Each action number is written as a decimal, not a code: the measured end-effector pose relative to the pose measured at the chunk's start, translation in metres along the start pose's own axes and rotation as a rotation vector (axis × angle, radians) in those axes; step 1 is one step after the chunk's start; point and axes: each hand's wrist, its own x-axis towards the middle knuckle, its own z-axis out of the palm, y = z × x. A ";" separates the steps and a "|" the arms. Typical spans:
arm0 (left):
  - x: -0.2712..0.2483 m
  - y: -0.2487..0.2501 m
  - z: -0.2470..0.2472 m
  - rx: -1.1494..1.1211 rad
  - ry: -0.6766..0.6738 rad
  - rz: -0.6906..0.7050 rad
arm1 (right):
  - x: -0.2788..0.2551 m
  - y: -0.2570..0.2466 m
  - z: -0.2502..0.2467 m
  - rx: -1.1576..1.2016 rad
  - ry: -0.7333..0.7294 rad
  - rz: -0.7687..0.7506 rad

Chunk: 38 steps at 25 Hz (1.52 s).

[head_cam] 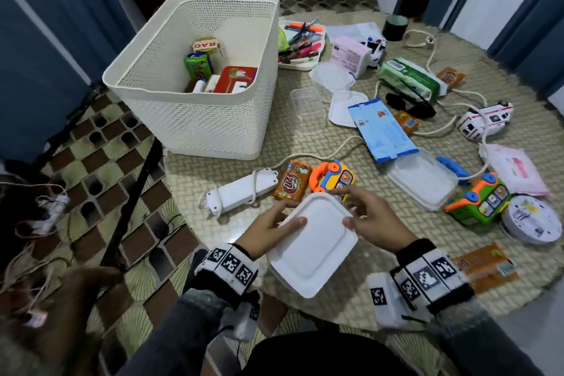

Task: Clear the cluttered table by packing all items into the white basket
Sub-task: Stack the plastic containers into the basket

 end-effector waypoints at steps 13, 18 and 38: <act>-0.039 0.034 -0.102 -0.337 0.994 0.274 | 0.084 -0.122 0.132 0.522 -0.113 -0.241; -0.053 0.030 -0.184 -0.308 1.168 0.291 | 0.131 -0.182 0.187 0.492 -0.223 -0.331; -0.101 -0.051 -0.503 -0.249 1.257 0.173 | 0.314 -0.336 0.440 0.406 -0.403 -0.333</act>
